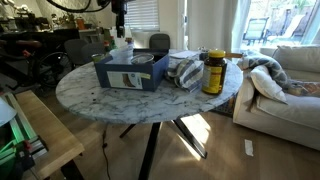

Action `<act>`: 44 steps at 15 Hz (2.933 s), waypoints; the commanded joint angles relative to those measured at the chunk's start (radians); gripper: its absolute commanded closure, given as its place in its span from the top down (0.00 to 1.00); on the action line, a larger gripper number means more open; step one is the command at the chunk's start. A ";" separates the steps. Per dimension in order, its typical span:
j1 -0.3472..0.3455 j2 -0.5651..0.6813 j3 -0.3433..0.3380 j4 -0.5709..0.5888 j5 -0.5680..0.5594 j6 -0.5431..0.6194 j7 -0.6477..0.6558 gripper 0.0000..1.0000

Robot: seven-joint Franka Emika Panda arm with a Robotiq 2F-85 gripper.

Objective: Take the plastic cup out of the box and put it on the table

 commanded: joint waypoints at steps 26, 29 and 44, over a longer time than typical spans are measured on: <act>0.043 -0.263 -0.017 -0.082 -0.212 -0.229 0.109 0.01; 0.066 -0.359 0.056 -0.102 -0.200 -0.262 -0.019 0.01; 0.244 -0.417 0.312 -0.180 -0.105 -0.247 -0.234 0.05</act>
